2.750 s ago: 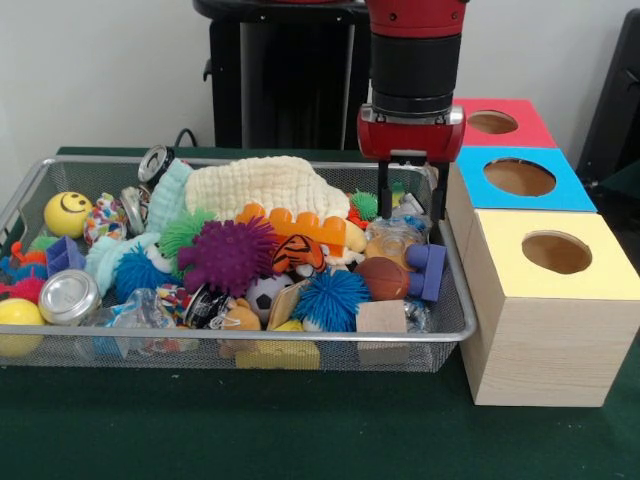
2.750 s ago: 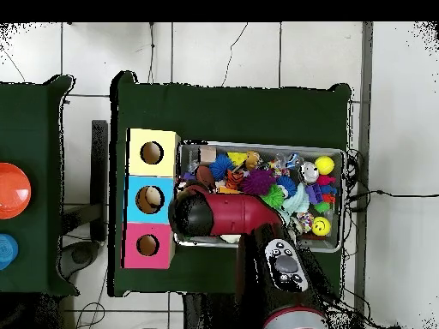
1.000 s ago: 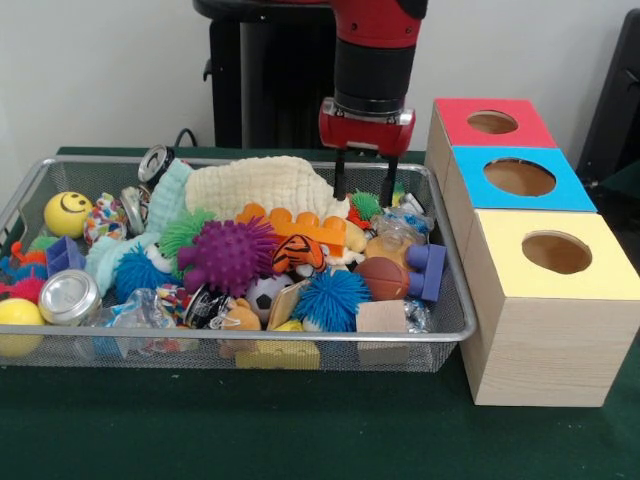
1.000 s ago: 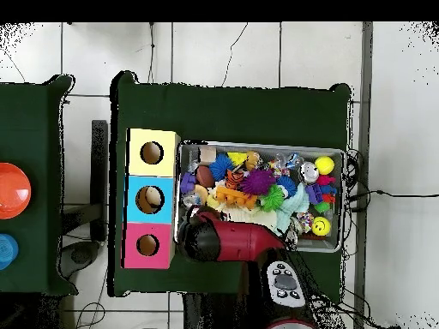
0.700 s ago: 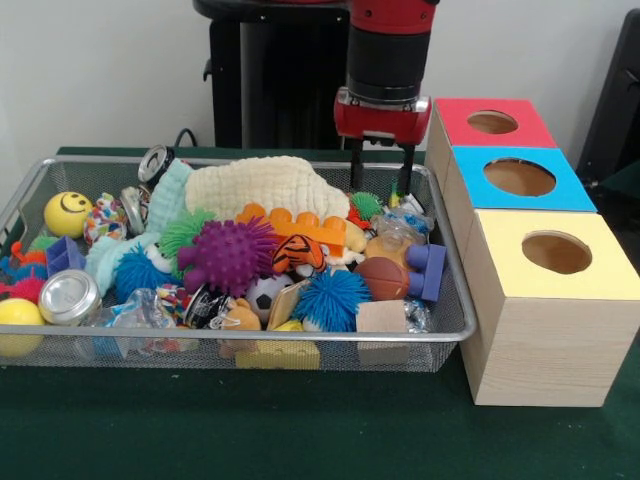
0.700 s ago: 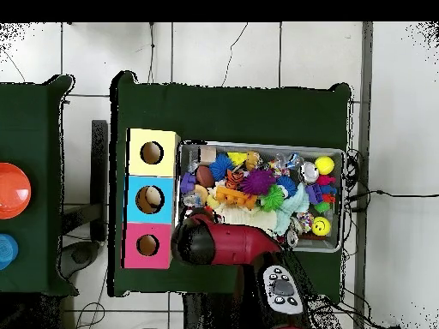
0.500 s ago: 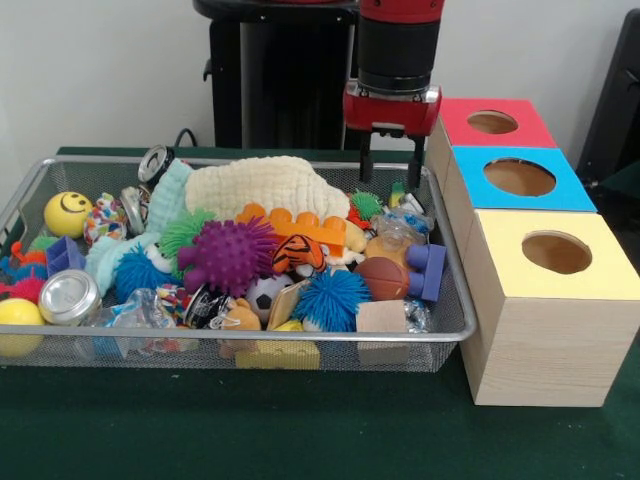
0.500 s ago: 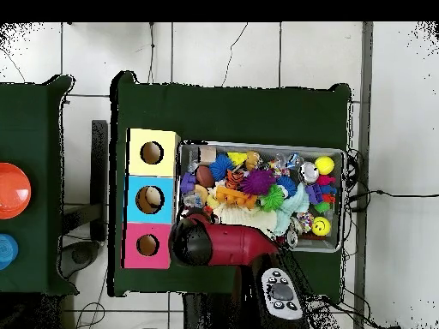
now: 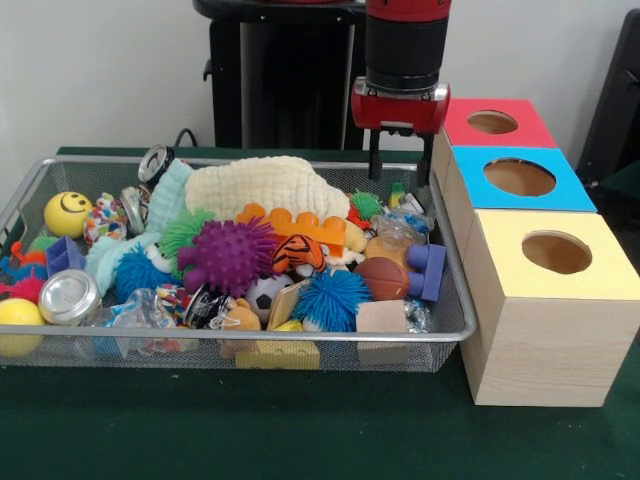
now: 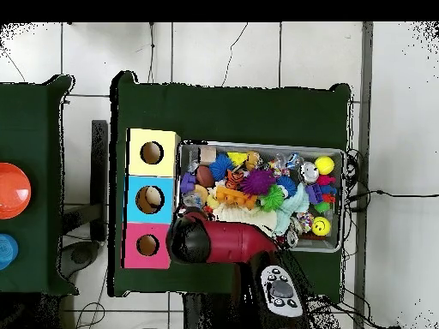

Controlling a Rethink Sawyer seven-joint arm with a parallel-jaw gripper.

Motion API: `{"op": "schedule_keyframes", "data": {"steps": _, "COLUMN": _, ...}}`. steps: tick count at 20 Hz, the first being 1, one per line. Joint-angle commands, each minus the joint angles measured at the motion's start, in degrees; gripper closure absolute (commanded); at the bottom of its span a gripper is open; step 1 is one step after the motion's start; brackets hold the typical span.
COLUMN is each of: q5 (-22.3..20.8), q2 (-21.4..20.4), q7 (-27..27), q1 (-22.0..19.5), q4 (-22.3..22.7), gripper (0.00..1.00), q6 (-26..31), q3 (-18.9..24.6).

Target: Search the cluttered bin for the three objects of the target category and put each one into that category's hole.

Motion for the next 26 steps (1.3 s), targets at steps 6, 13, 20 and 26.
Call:
{"op": "schedule_keyframes", "data": {"steps": 6, "q5": -0.4, "q2": 1.8, "q7": 0.3, "q1": -0.4, "q4": -9.0, "gripper": 0.00, "q6": 8.0, "q3": 5.3}}
{"op": "schedule_keyframes", "data": {"steps": 13, "q5": -2.7, "q2": 2.0, "q7": -1.7, "q1": -1.7, "q4": -9.5, "gripper": 0.00, "q6": 5.8, "q3": 7.2}}
{"op": "schedule_keyframes", "data": {"steps": 20, "q5": -3.5, "q2": 2.6, "q7": -1.0, "q1": -2.2, "q4": -8.9, "gripper": 0.00, "q6": 3.8, "q3": 7.1}}
{"op": "schedule_keyframes", "data": {"steps": 26, "q5": -5.6, "q2": 3.6, "q7": -0.4, "q1": -2.5, "q4": -7.8, "gripper": 0.00, "q6": 1.3, "q3": 5.1}}
